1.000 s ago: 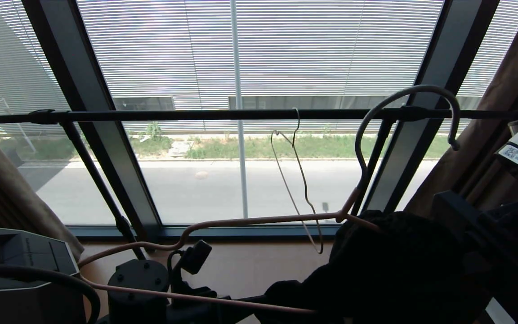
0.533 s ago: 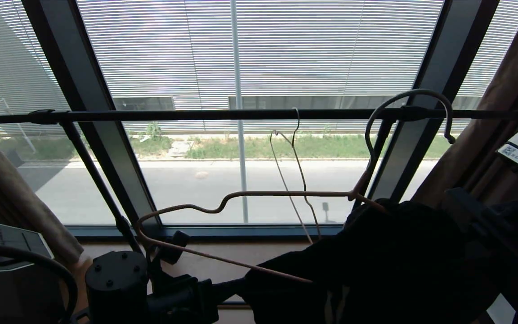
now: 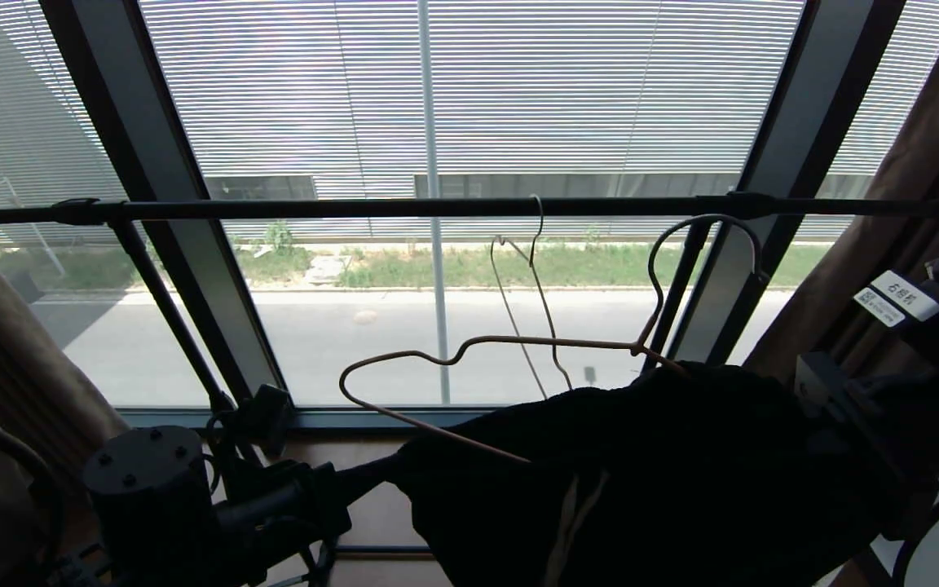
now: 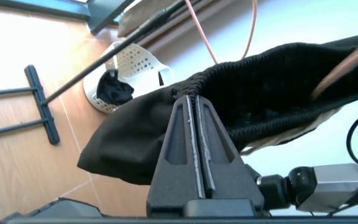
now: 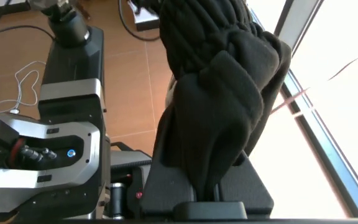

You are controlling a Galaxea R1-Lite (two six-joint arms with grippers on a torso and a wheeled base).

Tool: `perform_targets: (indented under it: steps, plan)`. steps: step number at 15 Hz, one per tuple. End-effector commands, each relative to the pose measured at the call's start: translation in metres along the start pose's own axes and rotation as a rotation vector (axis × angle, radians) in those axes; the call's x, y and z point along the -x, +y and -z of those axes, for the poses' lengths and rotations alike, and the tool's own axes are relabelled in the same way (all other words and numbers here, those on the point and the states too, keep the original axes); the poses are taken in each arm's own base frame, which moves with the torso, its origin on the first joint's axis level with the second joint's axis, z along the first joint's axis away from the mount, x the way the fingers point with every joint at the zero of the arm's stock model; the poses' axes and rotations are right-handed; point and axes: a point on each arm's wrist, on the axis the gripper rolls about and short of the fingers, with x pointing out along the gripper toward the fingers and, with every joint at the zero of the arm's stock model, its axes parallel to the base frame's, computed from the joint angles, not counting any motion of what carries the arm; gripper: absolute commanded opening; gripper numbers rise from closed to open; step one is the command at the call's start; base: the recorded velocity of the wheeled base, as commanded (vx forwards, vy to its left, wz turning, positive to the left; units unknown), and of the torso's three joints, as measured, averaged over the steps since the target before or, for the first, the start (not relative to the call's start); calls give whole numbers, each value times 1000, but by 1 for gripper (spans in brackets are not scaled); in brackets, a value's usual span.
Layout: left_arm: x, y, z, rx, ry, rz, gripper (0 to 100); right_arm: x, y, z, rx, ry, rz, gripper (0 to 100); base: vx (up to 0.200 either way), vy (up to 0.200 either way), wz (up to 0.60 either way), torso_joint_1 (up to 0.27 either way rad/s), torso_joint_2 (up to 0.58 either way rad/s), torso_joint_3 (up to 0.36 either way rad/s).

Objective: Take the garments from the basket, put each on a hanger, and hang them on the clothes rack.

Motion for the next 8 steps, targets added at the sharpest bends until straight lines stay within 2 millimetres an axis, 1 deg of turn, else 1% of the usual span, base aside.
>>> perform_targets:
  steps: [1, 4, 8]
  plan:
    - [5, 2, -8, -12, -42, -8, 0, -2, -2, 9, -29, 26, 9, 0, 0, 0, 0, 0, 0, 0]
    - [8, 6, -12, -19, -62, -25, 0, -4, -2, 22, -14, 102, 75, 0, 0, 0, 0, 0, 0, 0]
    - [11, 12, -19, -15, -95, -50, 0, -3, -3, 31, -15, 125, 89, 0, 0, 0, 0, 0, 0, 0]
